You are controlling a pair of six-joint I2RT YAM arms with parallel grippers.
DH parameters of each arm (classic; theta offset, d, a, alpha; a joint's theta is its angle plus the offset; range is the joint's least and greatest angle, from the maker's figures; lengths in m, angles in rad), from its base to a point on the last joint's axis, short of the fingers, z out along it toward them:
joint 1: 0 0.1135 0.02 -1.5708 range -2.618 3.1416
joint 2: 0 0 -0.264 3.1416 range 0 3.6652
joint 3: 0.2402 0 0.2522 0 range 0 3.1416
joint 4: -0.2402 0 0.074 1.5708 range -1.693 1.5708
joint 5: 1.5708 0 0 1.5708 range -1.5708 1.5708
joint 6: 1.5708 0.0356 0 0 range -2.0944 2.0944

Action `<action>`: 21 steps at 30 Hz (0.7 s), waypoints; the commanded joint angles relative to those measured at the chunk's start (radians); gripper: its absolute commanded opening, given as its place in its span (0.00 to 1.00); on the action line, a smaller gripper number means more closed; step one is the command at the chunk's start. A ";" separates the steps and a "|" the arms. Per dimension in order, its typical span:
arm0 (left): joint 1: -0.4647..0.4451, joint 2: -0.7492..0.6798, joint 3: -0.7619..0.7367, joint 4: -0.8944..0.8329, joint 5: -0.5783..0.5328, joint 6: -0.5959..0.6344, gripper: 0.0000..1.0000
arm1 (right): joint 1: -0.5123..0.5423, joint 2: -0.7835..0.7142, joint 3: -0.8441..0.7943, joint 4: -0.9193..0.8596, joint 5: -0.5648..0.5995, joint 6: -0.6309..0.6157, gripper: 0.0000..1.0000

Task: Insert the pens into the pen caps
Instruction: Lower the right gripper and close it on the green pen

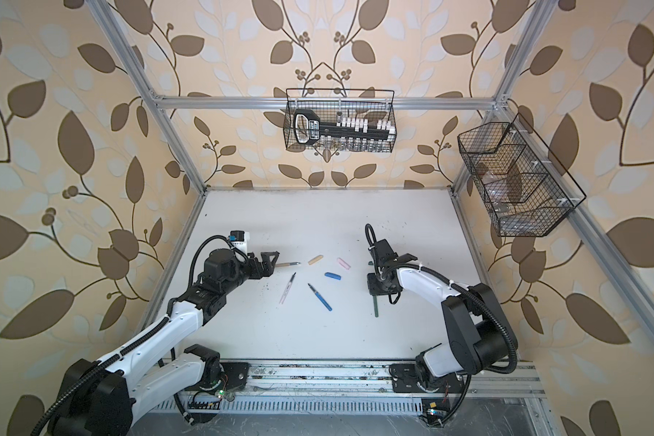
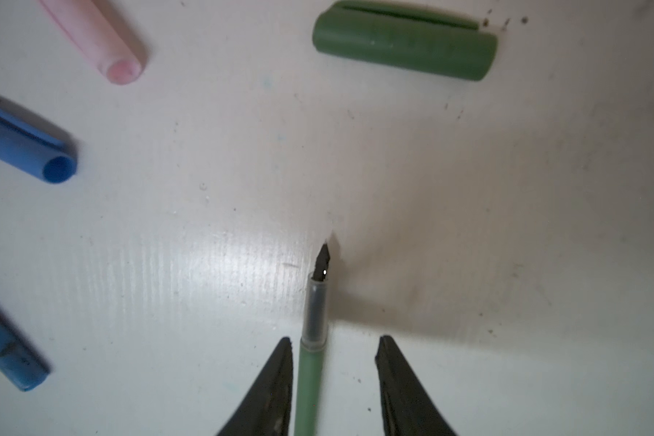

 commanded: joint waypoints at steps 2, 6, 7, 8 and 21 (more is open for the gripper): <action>-0.009 0.000 0.038 0.007 -0.009 -0.010 0.99 | 0.024 0.028 0.003 -0.033 0.028 0.001 0.38; -0.009 -0.002 0.046 -0.007 0.002 -0.008 0.99 | 0.054 0.071 0.022 -0.023 0.033 0.004 0.38; -0.009 -0.003 0.048 -0.010 0.009 -0.004 0.99 | 0.061 0.082 0.026 -0.021 0.034 0.006 0.37; -0.009 -0.003 0.049 -0.013 0.018 0.003 0.99 | 0.064 0.090 0.028 -0.017 0.036 0.006 0.37; -0.009 -0.017 0.044 -0.014 0.041 0.023 0.99 | 0.066 0.110 0.021 -0.014 0.049 0.002 0.12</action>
